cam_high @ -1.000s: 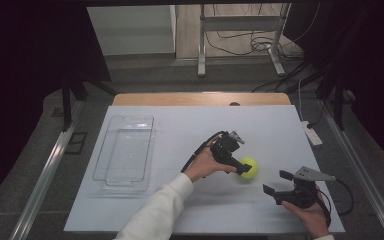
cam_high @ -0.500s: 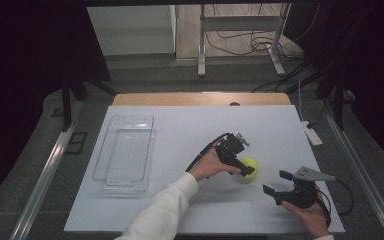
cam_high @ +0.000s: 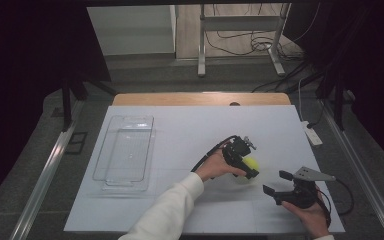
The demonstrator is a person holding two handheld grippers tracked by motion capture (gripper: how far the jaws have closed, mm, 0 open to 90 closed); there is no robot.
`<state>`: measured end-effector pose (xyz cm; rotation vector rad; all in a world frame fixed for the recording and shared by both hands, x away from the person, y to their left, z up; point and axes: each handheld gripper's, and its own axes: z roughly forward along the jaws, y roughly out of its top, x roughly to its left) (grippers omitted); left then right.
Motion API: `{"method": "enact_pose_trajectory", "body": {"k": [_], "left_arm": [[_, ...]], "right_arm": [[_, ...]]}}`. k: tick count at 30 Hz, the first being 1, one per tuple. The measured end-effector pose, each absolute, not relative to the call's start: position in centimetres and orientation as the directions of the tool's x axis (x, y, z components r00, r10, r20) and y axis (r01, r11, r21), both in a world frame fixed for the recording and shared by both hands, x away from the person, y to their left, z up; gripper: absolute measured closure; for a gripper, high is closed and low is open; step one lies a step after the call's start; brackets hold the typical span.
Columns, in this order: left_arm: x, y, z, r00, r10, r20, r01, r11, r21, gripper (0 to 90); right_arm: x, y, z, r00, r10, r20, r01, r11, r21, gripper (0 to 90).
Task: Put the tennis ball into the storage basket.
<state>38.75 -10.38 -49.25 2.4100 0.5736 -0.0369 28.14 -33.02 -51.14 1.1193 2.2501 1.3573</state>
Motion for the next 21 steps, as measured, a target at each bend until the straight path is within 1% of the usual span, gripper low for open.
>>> {"method": "enact_pose_trajectory", "body": {"k": [4,8,9,21], "left_arm": [[38.69,-10.55,-49.52,0.906,0.392,-0.163,0.409,-0.706,0.577,14.3],[38.6,-10.59,-49.55,0.911,0.377,-0.167,0.4,-0.71,0.58,24.1],[38.57,-10.62,-49.53,0.914,0.374,-0.159,0.393,-0.714,0.58,25.1],[38.52,-10.12,-48.96,0.913,0.382,-0.141,0.39,-0.721,0.573,27.0]], "right_arm": [[28.14,-33.02,-51.15,-0.659,0.738,0.143,0.471,0.257,0.844,8.2],[28.13,-33.0,-51.16,-0.659,0.738,0.143,0.472,0.258,0.843,8.2],[28.13,-33.01,-51.16,-0.659,0.738,0.143,0.472,0.258,0.843,8.2],[28.14,-33.04,-51.18,-0.658,0.74,0.142,0.472,0.258,0.843,8.2]]}}
